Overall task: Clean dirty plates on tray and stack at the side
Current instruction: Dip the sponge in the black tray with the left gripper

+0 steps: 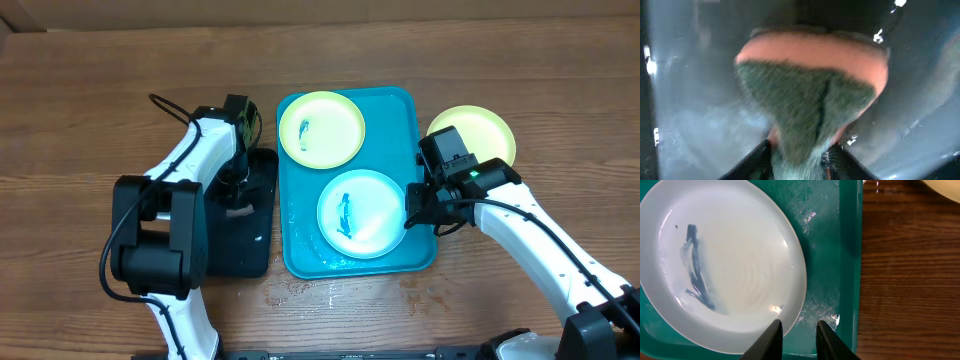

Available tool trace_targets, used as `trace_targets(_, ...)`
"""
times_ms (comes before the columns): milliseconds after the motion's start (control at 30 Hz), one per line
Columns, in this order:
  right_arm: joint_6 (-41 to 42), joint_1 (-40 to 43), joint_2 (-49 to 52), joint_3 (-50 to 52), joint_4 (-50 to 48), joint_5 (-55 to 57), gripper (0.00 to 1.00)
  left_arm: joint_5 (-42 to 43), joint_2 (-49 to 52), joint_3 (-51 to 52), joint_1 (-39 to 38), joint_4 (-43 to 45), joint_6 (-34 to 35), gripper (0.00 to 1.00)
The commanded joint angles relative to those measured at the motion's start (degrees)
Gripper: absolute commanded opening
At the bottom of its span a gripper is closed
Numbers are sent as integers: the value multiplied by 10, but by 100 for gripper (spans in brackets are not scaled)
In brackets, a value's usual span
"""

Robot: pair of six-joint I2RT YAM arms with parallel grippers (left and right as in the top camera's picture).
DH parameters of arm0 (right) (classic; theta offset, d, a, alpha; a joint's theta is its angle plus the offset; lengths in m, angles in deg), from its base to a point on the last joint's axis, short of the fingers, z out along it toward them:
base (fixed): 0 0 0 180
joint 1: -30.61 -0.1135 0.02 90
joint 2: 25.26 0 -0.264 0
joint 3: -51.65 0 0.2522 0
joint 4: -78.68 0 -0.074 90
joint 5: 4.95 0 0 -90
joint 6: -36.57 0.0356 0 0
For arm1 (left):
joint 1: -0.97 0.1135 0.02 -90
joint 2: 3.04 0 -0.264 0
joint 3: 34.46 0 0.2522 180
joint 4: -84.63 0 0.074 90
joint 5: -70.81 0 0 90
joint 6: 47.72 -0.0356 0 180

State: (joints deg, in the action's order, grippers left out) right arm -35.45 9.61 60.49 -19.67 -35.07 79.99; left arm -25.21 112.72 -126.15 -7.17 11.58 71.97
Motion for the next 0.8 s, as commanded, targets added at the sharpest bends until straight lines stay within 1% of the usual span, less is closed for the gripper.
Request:
trace_targets(0, -2, 2, -10, -14, -3, 5, 25, 19, 18, -2, 6, 9, -28, 54)
trace_targets(33, -2, 2, -10, -14, -3, 5, 25, 21, 18, -2, 6, 10, -37, 45)
trace_targets(67, -2, 2, -10, -14, -3, 5, 25, 21, 18, -2, 6, 11, -40, 40)
trace_targets(100, -2, 2, -10, -14, -2, 5, 25, 21, 18, -2, 7, 11, -40, 38)
trace_targets(133, -2, 2, -10, -14, -2, 5, 25, 21, 18, -2, 7, 11, -40, 31)
trace_targets(200, -2, 2, -10, -14, -2, 5, 25, 29, 18, -2, 7, 7, -40, 5)
trace_targets(267, -2, 2, -10, -14, -1, 5, 25, 47, 18, -2, 7, 6, -40, 4)
trace_targets(433, -2, 2, -10, -14, 3, 5, 25, 48, 18, -9, 7, -7, -40, 4)
trace_targets(467, -2, 2, -10, -14, 4, 5, 25, 48, 18, -11, 7, -9, -41, 10)
trace_targets(500, -2, 2, -10, -14, 4, 5, 25, 48, 18, -12, 7, -9, -46, 37)
trace_targets(533, -2, 2, -10, -14, 3, 5, 25, 48, 18, -12, 7, -9, -50, 53)
trace_targets(633, -2, 2, -10, -14, 4, 5, 25, 53, 18, -13, 7, -26, -58, 32)
trace_targets(700, -2, 2, -10, -14, 4, 5, 25, 61, 18, -14, 7, -31, -67, 28)
trace_targets(767, -2, 2, -10, -14, 3, 5, 25, 61, 17, -14, 7, -31, -70, 29)
